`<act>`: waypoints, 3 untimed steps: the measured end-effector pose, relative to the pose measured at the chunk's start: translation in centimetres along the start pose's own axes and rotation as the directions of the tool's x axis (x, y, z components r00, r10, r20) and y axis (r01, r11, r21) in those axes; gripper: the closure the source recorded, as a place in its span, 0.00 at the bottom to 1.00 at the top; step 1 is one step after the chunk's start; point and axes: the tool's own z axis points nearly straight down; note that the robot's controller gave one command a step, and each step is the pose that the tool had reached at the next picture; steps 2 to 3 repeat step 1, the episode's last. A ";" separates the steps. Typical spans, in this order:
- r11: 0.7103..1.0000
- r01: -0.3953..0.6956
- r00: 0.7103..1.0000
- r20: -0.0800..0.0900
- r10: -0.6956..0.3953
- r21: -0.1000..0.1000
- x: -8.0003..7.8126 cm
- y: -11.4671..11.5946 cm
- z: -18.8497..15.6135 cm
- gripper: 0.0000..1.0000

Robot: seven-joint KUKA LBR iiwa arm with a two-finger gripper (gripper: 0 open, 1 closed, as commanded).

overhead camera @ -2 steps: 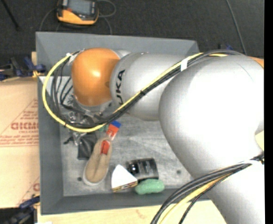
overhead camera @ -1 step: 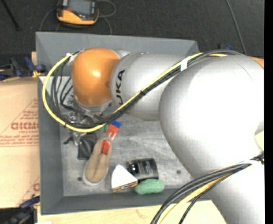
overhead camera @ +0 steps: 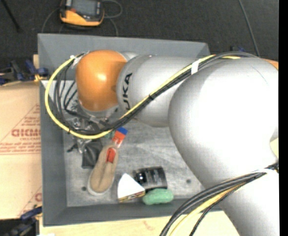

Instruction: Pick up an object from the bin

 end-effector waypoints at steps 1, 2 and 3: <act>1.000 -0.001 1.000 -0.004 0.001 -0.001 0.1 0.0 -0.8 1.00; 1.000 -0.001 1.000 -0.004 0.001 -0.001 0.1 0.0 -0.8 1.00; 1.000 -0.001 1.000 -0.004 0.001 -0.001 0.1 0.0 -0.8 1.00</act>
Offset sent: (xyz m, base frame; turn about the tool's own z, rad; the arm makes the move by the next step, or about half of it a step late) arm 0.0001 0.0000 0.0232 0.0000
